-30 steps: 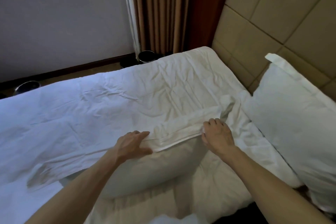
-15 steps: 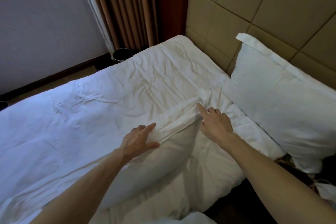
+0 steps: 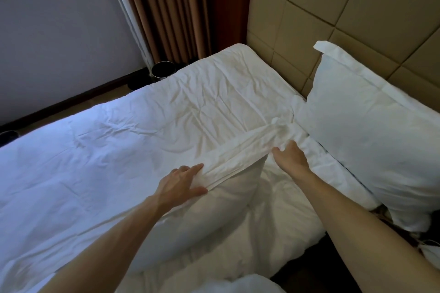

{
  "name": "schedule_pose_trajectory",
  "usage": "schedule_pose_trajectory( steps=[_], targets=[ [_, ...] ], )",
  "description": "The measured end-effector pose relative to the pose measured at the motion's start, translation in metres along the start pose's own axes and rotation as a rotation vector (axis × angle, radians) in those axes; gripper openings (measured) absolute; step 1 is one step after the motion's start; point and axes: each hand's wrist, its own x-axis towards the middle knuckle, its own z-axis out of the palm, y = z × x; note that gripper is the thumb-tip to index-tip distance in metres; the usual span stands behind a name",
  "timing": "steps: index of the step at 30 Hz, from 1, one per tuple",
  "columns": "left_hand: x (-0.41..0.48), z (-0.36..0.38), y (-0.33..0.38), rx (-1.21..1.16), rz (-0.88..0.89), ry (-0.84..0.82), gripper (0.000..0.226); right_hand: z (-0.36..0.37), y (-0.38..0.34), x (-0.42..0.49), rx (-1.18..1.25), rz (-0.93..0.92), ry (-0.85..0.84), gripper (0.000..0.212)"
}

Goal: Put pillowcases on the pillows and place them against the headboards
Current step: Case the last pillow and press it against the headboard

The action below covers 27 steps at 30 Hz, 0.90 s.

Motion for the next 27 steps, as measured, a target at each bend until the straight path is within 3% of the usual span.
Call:
schedule_pose_trajectory(
  steps=[2, 5, 7, 9, 13, 19, 21, 24, 27],
  targets=[
    [0.001, -0.001, -0.001, 0.000, 0.000, 0.002, 0.087, 0.003, 0.000, -0.006, -0.103, -0.164, 0.245, 0.062],
    [-0.001, -0.001, 0.000, -0.004, 0.004, 0.000, 0.086, 0.004, -0.011, -0.019, -0.352, -0.589, 0.522, 0.063],
    [-0.003, -0.001, 0.002, -0.009, 0.004, 0.007, 0.088, 0.010, -0.023, -0.022, -0.459, -0.777, 0.447, 0.058],
    [-0.008, 0.000, 0.002, -0.018, 0.014, 0.012, 0.088, 0.022, -0.031, -0.021, -0.585, -0.890, 0.237, 0.054],
    [-0.028, 0.000, -0.010, -0.047, 0.048, 0.023, 0.083, 0.045, -0.032, -0.021, -0.784, -0.924, -0.059, 0.049],
    [-0.073, 0.009, -0.057, -0.014, -0.092, 0.034, 0.083, 0.057, -0.032, -0.014, -0.930, -0.860, 0.004, 0.040],
    [-0.089, 0.013, -0.072, -0.004, -0.132, 0.052, 0.086, 0.063, -0.044, -0.021, -0.960, -0.953, -0.088, 0.041],
    [-0.113, 0.016, -0.089, 0.006, -0.148, 0.110, 0.073, 0.082, -0.065, -0.043, -0.942, -1.195, -0.280, 0.048],
    [-0.131, 0.016, -0.099, 0.010, -0.157, 0.154, 0.075, 0.110, -0.080, -0.068, -0.935, -1.377, -0.333, 0.038]
  ],
)
